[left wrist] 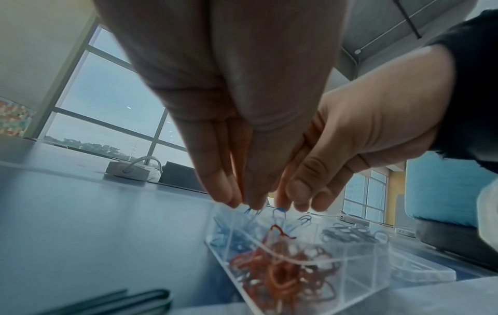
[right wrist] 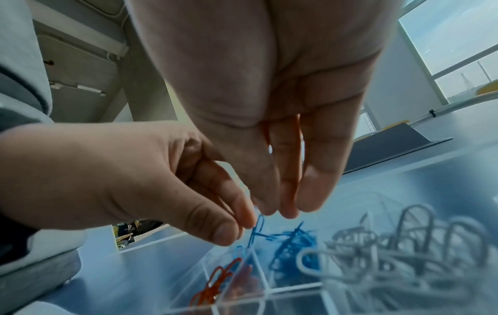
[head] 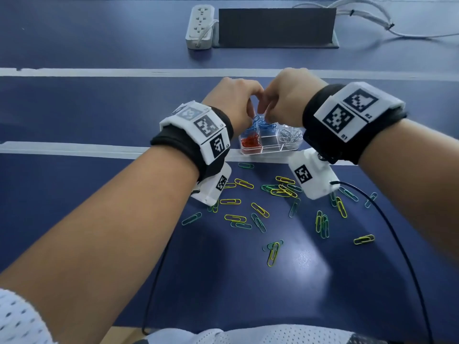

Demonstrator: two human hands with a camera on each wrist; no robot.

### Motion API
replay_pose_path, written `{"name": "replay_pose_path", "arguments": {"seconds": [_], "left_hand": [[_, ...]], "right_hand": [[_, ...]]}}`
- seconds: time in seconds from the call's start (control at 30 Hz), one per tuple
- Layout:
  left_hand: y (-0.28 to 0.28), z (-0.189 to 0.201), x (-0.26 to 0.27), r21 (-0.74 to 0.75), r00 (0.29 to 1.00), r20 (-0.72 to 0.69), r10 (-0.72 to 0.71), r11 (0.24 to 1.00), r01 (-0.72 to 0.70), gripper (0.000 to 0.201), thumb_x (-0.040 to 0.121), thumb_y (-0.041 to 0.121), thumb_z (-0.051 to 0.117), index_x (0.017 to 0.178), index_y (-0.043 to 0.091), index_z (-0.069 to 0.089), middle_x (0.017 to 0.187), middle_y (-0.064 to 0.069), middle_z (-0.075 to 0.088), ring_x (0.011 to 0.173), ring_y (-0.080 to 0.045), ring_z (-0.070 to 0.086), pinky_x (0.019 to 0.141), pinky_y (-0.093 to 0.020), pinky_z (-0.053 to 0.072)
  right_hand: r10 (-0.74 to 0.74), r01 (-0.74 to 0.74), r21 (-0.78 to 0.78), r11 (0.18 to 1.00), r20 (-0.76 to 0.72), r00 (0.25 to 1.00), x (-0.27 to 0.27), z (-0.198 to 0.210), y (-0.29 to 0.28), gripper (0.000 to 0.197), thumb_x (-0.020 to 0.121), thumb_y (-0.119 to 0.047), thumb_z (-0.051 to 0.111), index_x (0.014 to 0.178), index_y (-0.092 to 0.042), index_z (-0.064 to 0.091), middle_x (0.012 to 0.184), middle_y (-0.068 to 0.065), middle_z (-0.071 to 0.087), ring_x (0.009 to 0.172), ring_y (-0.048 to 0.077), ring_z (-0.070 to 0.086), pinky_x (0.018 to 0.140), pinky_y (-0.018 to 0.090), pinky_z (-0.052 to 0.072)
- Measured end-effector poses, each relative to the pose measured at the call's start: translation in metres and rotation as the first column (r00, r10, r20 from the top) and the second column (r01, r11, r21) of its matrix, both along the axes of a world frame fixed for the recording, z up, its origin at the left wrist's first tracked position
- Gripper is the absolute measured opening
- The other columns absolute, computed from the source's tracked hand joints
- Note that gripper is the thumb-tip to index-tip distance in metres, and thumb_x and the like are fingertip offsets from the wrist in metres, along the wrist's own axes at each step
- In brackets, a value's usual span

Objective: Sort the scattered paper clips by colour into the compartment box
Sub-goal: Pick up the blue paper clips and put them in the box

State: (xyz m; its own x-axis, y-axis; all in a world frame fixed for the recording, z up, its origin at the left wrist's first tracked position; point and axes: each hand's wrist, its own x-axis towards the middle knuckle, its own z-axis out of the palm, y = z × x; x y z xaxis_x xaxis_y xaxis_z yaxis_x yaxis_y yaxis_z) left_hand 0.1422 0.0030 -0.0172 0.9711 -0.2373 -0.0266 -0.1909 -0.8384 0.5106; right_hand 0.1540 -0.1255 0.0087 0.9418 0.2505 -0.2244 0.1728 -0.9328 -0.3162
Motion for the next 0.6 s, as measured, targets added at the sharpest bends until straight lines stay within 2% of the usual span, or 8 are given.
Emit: {"name": "replay_pose_path", "arguments": {"seconds": [0.1,0.17,0.27,0.37,0.43,0.53,0.6], "left_hand": [[0.002,-0.001,-0.002,-0.016,1.000,-0.009,0.008,1.000,-0.008,0.038,0.076,-0.003,0.061,0.106,0.021,0.065,0.080,0.004,0.067,0.075,-0.009,0.059,0.075,-0.020,0.048],[0.002,0.000,-0.004,-0.012,1.000,-0.014,0.005,1.000,-0.005,0.040,0.078,-0.003,0.059,0.108,0.022,0.065,0.081,0.005,0.067,0.075,-0.008,0.059,0.075,-0.020,0.048],[0.001,-0.001,-0.007,0.044,0.999,-0.025,-0.020,0.999,0.021,0.040,0.082,0.001,0.055,0.114,0.022,0.062,0.087,0.005,0.069,0.080,-0.009,0.058,0.083,-0.024,0.049],[0.001,-0.003,-0.009,0.128,0.999,-0.035,-0.035,0.991,0.039,0.038,0.087,0.005,0.050,0.119,0.024,0.059,0.098,0.004,0.070,0.096,-0.014,0.060,0.091,-0.029,0.048],[0.001,-0.003,-0.011,0.133,0.999,-0.021,-0.026,0.991,0.028,0.038,0.088,0.006,0.048,0.120,0.024,0.059,0.101,0.002,0.069,0.100,-0.016,0.060,0.089,-0.027,0.046],[0.001,-0.001,-0.013,0.123,1.000,0.010,-0.017,0.992,0.016,0.036,0.089,0.007,0.046,0.119,0.023,0.060,0.101,0.000,0.068,0.096,-0.017,0.057,0.085,-0.025,0.043],[0.003,0.000,-0.017,0.114,1.000,0.010,-0.023,0.993,0.021,0.032,0.089,0.009,0.049,0.116,0.022,0.062,0.097,0.001,0.068,0.087,-0.014,0.053,0.082,-0.023,0.041]], "right_hand": [[-0.008,0.009,0.022,1.000,-0.012,1.000,-0.001,0.002,-0.002,0.022,0.081,-0.008,0.063,0.080,-0.028,0.071,0.084,0.001,0.066,0.085,0.022,0.064,0.075,0.028,0.050],[0.023,-0.023,-0.014,1.000,-0.029,0.999,-0.002,0.000,-0.002,0.018,0.083,-0.010,0.060,0.087,-0.021,0.074,0.086,0.002,0.068,0.086,0.024,0.065,0.081,0.031,0.053],[0.058,-0.060,-0.092,0.994,-0.029,0.998,-0.004,-0.004,0.000,0.023,0.085,-0.020,0.057,0.101,-0.014,0.073,0.099,0.009,0.071,0.093,0.029,0.065,0.087,0.040,0.054],[0.095,-0.097,-0.111,0.989,-0.024,0.995,-0.008,-0.002,-0.002,0.024,0.087,-0.018,0.055,0.103,-0.021,0.074,0.105,0.007,0.070,0.097,0.028,0.063,0.089,0.038,0.053],[0.128,-0.128,-0.111,0.985,-0.011,0.992,-0.010,0.000,-0.003,0.030,0.088,-0.012,0.051,0.103,-0.023,0.074,0.106,0.005,0.070,0.097,0.027,0.063,0.087,0.034,0.052],[0.148,-0.151,-0.157,0.976,-0.030,0.988,-0.014,-0.002,-0.003,0.031,0.089,-0.014,0.049,0.107,-0.023,0.072,0.109,0.006,0.068,0.100,0.028,0.061,0.088,0.034,0.051],[0.153,-0.154,-0.141,0.978,-0.020,0.988,-0.014,-0.004,-0.007,0.032,0.088,-0.012,0.048,0.107,-0.023,0.072,0.110,0.005,0.069,0.100,0.028,0.061,0.088,0.033,0.050]]}}
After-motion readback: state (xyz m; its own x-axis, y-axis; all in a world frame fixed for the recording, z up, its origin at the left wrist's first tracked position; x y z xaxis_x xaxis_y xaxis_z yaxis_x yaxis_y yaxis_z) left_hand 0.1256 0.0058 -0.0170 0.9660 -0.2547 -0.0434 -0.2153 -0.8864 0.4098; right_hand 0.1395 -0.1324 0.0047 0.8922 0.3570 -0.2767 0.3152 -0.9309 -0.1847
